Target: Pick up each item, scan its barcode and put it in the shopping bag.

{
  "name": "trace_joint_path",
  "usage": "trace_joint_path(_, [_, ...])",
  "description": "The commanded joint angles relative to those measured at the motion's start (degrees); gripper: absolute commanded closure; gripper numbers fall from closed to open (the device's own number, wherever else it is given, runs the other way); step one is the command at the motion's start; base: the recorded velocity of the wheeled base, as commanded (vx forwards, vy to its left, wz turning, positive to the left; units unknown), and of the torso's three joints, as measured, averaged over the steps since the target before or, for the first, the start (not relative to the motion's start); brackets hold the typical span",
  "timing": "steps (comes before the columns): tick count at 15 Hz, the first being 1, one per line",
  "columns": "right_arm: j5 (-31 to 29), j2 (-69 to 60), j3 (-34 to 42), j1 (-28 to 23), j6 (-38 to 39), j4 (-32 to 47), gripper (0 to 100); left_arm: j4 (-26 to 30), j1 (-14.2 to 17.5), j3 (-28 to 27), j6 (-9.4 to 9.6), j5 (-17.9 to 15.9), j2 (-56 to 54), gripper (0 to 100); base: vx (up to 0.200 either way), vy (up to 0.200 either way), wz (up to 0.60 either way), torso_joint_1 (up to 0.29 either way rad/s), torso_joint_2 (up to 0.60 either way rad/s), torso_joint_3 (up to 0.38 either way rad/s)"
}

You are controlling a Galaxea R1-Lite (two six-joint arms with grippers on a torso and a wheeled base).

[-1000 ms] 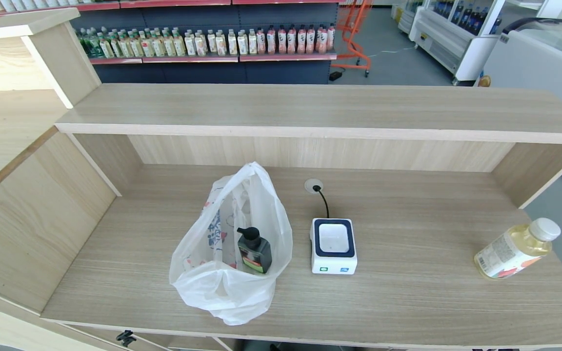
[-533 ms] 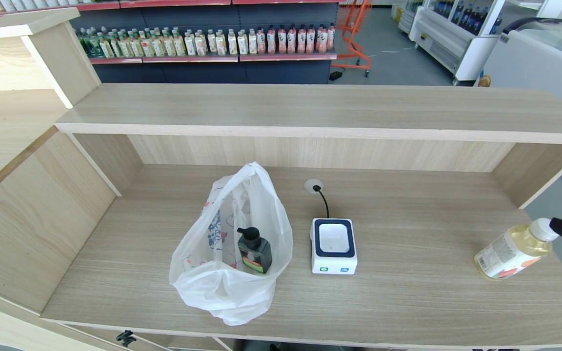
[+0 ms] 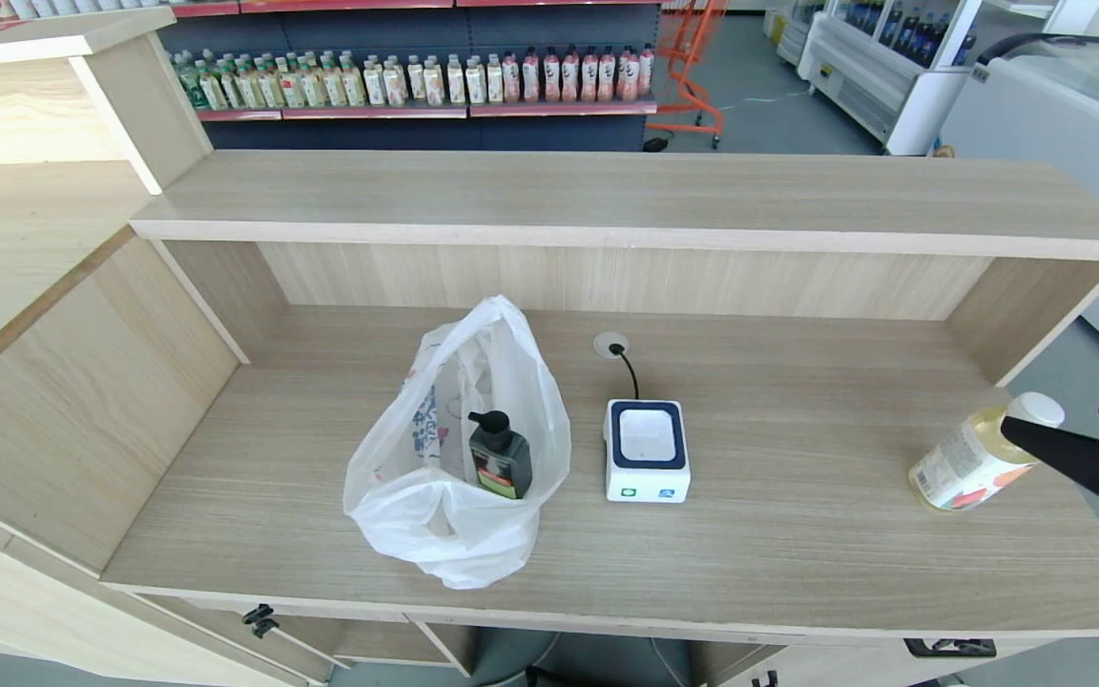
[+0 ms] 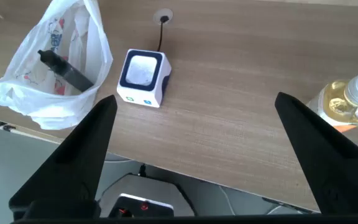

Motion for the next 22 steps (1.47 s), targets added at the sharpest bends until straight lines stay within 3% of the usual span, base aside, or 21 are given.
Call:
trace_joint_path(1, [-0.01,1.73,0.46,-2.49,-0.09,0.09,0,0.01,0.00,0.00,0.01,0.03,-0.02,0,0.000,0.000,0.00,0.000,0.00,0.000])
trace_joint_path(3, [-0.10,2.34,1.78,-3.90,-0.09,0.09,0,0.01,0.00,0.00,-0.08,0.03,0.06,0,0.000,0.000,0.00,0.000,0.00,0.000])
trace_joint_path(22, [-0.98,4.63,8.37,-5.04,0.00,0.44,0,0.01,0.00,0.00,-0.16,0.03,-0.02,0,0.000,-0.189,0.00,0.002,0.00,0.003])
